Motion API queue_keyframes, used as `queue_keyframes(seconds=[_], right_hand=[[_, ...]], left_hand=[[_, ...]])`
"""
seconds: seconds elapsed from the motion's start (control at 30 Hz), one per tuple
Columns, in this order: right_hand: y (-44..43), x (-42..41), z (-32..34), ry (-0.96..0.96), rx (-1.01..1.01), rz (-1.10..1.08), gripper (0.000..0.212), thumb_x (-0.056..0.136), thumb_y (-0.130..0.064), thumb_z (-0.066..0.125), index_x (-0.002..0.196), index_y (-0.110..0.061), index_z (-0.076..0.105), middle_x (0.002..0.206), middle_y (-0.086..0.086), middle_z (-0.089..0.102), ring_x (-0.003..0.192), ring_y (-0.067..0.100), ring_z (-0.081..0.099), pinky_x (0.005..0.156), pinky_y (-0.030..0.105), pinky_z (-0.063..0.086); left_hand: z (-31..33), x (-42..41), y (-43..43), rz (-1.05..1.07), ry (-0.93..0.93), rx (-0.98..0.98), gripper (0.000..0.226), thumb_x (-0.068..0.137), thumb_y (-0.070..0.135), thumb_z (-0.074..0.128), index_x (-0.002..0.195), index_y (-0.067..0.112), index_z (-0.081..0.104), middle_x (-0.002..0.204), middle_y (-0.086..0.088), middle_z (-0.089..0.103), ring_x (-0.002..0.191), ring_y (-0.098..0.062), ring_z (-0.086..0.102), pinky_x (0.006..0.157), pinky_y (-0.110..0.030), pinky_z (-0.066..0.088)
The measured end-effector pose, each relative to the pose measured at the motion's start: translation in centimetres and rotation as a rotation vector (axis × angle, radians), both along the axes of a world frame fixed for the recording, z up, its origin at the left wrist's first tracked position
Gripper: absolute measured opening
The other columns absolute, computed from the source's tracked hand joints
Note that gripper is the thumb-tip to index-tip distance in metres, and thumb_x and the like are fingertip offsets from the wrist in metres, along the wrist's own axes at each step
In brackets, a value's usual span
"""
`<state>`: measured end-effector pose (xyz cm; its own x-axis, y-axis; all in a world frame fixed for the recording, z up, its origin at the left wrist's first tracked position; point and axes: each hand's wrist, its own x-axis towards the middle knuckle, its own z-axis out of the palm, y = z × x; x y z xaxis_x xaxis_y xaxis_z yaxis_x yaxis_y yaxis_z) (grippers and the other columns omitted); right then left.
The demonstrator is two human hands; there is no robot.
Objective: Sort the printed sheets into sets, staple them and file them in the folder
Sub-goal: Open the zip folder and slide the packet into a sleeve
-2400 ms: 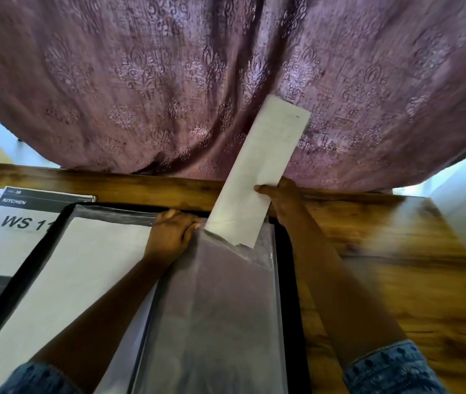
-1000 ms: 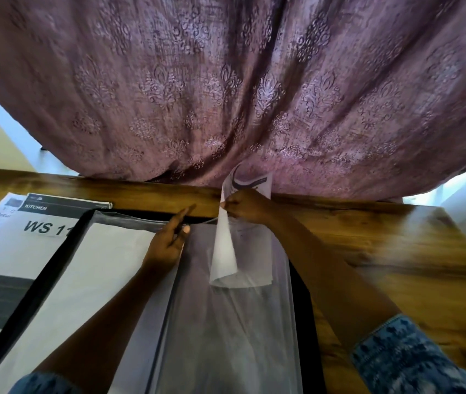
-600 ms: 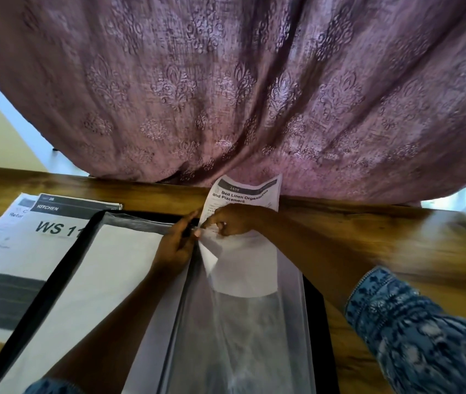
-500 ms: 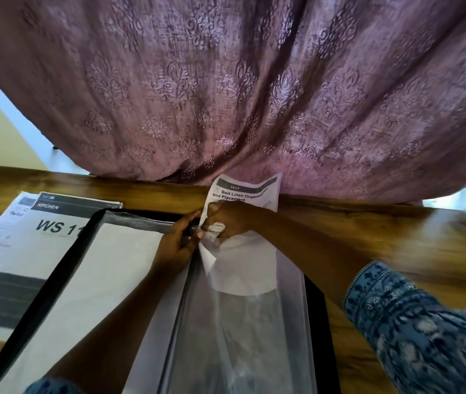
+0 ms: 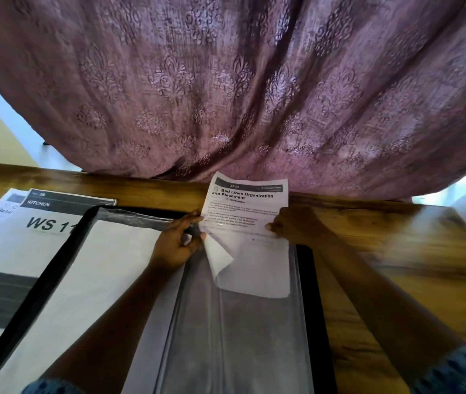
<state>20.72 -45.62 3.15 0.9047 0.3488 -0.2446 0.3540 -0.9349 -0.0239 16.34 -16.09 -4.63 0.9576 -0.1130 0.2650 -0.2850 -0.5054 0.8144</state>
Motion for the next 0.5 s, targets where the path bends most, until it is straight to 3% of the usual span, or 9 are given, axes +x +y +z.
queue_keyframes(seconds=[0.1,0.17,0.3,0.4,0.5], right_hand=[[-2.4,-1.1,-0.9,-0.041,-0.060,-0.070,0.035,0.088,-0.050,0.055,0.097,-0.017,0.059,0.118,0.005,0.056,0.112,0.025,0.051,0.091,0.036,0.037],[-2.6,-1.6,-1.6,-0.177,0.063,-0.114,0.021,0.087,-0.036,0.060,0.096,-0.017,0.059,0.117,0.004,0.058,0.113,0.027,0.052,0.096,0.039,0.038],[-0.3,-2.2,-1.0,-0.497,0.432,-0.084,0.015,0.074,-0.001,0.068,0.086,-0.010,0.067,0.095,0.010,0.065,0.087,0.034,0.063,0.074,0.038,0.050],[2.7,-1.4,0.6,-0.288,0.630,0.024,0.021,0.082,0.005,0.058,0.095,-0.007,0.070,0.102,0.011,0.068,0.096,0.027,0.062,0.084,0.037,0.051],[5.7,0.4,0.9,-0.005,0.643,0.179,0.020,0.087,0.003,0.058,0.101,-0.005,0.071,0.112,0.009,0.068,0.106,0.020,0.060,0.095,0.026,0.044]], left_hand=[[0.3,-0.1,-0.2,0.014,0.011,0.030,0.054,0.084,0.054,0.062,0.128,0.024,0.058,0.135,0.013,0.053,0.113,-0.007,0.055,0.094,-0.022,0.046],[0.5,-0.2,-0.3,0.017,0.033,-0.006,0.045,0.088,0.038,0.065,0.130,0.026,0.057,0.135,0.011,0.054,0.115,-0.008,0.056,0.095,-0.020,0.045],[1.5,-0.9,-0.2,0.148,-0.024,-0.074,0.040,0.089,0.008,0.064,0.122,0.029,0.057,0.124,0.005,0.062,0.106,-0.013,0.061,0.086,-0.010,0.045],[1.9,-1.2,0.3,0.268,-0.067,0.165,0.025,0.088,0.012,0.066,0.113,0.019,0.067,0.111,-0.003,0.069,0.099,-0.024,0.064,0.087,-0.024,0.045],[1.8,-1.3,1.6,0.240,0.012,0.436,0.024,0.090,0.033,0.061,0.112,0.027,0.067,0.117,0.003,0.067,0.109,-0.024,0.060,0.096,-0.038,0.045]])
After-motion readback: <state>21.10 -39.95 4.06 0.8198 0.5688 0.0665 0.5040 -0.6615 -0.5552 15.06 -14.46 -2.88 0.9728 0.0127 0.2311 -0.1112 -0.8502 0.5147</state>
